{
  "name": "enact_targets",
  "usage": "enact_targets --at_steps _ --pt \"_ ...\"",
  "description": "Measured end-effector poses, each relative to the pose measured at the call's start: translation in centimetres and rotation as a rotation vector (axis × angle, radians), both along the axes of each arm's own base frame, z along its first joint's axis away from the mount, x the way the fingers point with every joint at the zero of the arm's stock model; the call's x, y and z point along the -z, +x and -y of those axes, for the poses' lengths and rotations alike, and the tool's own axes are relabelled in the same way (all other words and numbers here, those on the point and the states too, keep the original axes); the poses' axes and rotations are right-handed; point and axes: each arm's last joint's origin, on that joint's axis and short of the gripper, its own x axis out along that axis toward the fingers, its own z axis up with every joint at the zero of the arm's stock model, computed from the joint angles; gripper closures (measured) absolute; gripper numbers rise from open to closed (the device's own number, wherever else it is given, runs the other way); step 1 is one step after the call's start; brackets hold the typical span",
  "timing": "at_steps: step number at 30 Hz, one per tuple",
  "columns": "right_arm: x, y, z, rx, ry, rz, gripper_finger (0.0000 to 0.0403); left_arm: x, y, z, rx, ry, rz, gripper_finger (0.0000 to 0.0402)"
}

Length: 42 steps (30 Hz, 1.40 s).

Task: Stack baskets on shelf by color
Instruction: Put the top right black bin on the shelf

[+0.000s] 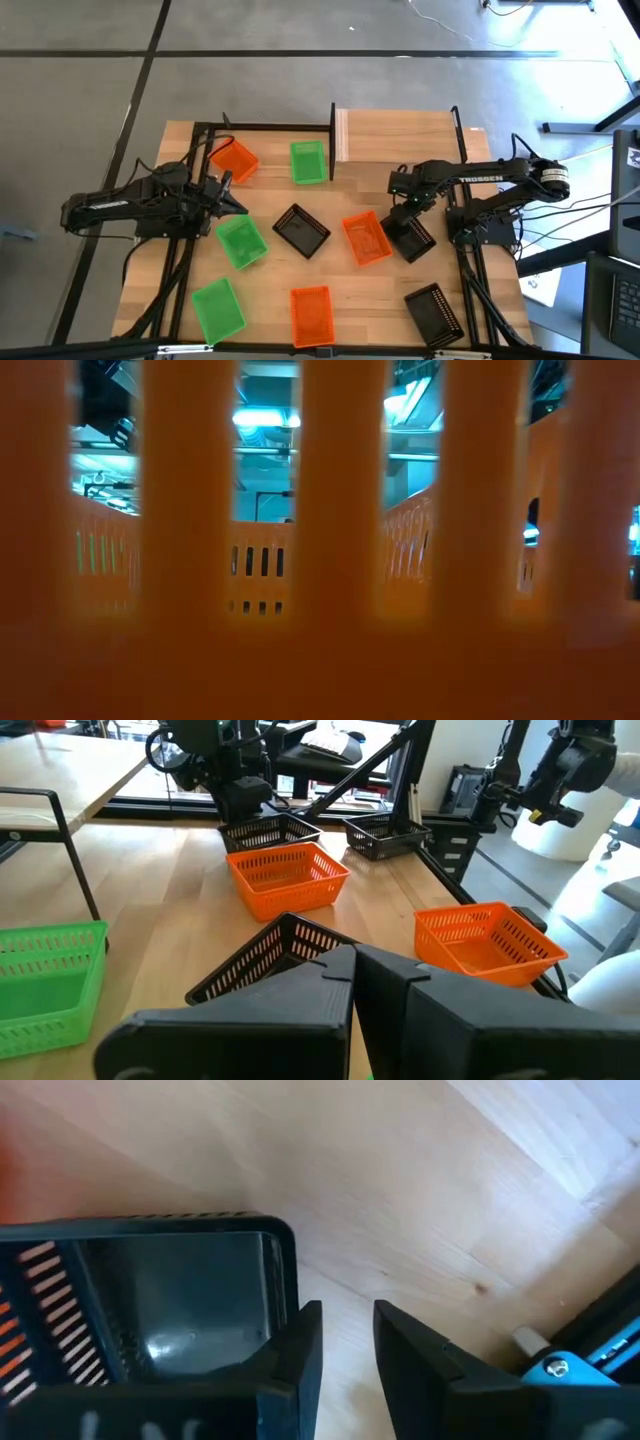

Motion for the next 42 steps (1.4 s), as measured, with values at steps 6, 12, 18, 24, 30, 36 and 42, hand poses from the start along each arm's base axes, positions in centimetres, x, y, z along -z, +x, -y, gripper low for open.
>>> enact_targets --at_steps 6,12,18,24,30,36,42 --pt "-1.3 0.9 0.2 -0.053 -0.008 0.053 0.0313 0.0 0.0 0.0 0.000 0.000 0.000 0.0401" --pt "-2.0 1.3 0.3 -0.068 -0.008 0.080 0.0313 0.0 0.0 0.0 0.000 0.000 0.000 0.0401" --pt "-0.9 0.6 0.0 -0.016 0.037 0.041 0.0313 0.0 0.0 0.0 0.000 0.000 0.000 0.0401" --pt "0.0 0.4 0.0 -0.014 0.026 0.047 0.0313 0.0 0.0 0.0 0.000 0.000 0.000 0.0401" --pt "0.1 0.6 0.0 -0.015 0.020 0.075 0.0313 0.0 0.0 0.0 0.000 0.000 0.000 0.0401" --pt "0.1 0.7 -0.1 -0.037 0.069 0.089 0.0313 0.0 0.0 0.0 0.000 0.000 0.000 0.0401" --pt "0.1 0.7 -0.2 -0.059 0.098 0.097 0.0313 0.0 0.0 0.0 0.000 0.000 0.000 0.0401"
